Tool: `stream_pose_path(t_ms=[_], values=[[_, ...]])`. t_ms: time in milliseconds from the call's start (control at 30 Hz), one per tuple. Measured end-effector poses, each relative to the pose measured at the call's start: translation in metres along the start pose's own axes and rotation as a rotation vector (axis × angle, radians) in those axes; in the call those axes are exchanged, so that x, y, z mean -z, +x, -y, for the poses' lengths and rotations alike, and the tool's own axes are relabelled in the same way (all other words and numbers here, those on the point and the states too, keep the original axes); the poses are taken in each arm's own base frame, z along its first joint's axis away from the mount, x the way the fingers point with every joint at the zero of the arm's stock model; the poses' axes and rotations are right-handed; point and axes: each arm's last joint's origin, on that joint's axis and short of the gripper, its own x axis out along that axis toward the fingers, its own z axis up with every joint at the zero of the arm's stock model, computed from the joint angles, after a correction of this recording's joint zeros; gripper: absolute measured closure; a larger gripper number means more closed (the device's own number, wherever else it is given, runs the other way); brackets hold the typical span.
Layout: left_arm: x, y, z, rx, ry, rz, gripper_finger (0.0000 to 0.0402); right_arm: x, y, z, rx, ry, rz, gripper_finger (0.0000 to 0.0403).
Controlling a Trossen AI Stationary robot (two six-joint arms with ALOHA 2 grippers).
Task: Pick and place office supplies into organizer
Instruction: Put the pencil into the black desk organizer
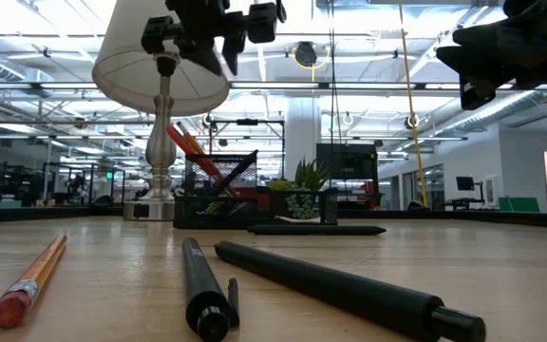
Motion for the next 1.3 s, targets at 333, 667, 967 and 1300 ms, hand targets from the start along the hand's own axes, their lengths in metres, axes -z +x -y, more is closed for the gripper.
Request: stream_pose_path(t_ms=[333, 667, 967, 1300], values=[[0.028, -0.033, 0.007, 0.081, -0.135, -0.794, 0.0289, 0.0, 0.0, 0.0, 0.0, 0.0, 0.0, 0.0286], [0.044, -0.076, 0.012, -0.09, -0.573, -1.133, 0.0289, 0.0, 0.0, 0.0, 0.0, 0.0, 0.0, 0.0286], [0.08, -0.102, 0.012, -0.393, -0.77, -1.195, 0.0289, 0.0, 0.0, 0.0, 0.0, 0.001, 0.002, 0.0287], [0.093, -0.093, 0.016, -0.554, -0.826, -1.206, 0.0289, 0.0, 0.0, 0.0, 0.0, -0.001, -0.002, 0.0287]])
